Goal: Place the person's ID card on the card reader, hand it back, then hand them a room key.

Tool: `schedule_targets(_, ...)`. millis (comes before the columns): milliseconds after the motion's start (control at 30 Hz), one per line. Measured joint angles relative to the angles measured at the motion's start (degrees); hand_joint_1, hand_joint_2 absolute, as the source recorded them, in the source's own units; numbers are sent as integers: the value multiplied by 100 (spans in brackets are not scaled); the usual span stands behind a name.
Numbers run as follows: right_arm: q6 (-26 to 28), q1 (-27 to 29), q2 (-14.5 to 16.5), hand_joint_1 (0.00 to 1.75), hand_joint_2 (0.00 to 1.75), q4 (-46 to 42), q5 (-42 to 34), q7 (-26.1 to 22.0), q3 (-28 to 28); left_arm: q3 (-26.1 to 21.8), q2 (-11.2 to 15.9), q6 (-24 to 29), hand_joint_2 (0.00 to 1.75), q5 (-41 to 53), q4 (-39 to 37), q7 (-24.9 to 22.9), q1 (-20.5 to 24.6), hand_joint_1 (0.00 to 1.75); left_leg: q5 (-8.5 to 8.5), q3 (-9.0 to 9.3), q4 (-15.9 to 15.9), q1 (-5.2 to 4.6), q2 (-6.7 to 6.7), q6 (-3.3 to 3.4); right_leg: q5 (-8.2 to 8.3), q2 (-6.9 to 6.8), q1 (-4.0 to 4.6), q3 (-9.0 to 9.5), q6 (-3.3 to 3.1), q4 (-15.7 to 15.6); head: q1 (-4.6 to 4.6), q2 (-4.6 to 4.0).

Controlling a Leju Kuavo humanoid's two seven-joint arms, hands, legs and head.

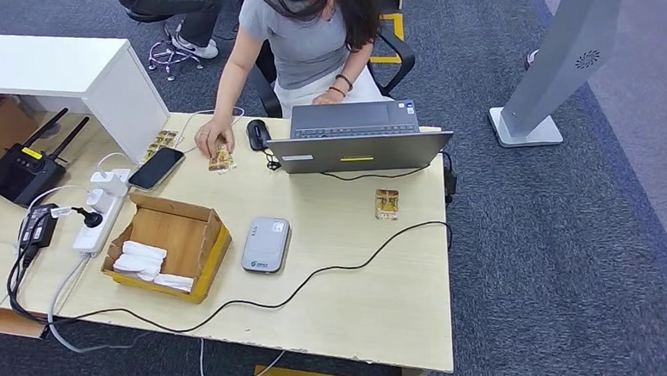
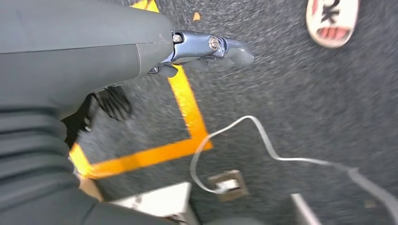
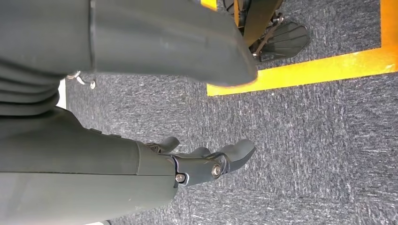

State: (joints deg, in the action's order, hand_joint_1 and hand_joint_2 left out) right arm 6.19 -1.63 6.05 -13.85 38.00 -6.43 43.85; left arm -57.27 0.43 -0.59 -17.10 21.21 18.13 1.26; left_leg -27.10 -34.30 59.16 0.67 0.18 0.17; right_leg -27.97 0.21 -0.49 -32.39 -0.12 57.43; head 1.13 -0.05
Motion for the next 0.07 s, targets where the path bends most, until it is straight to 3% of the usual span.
schedule_targets(67,-20,40,-21,0,0,-31,-151,24,-160,205,-8,2,0,68,-1,-72,-38,0,0,0,0,0,0,0,0,0,0,0,0,0,1,0)
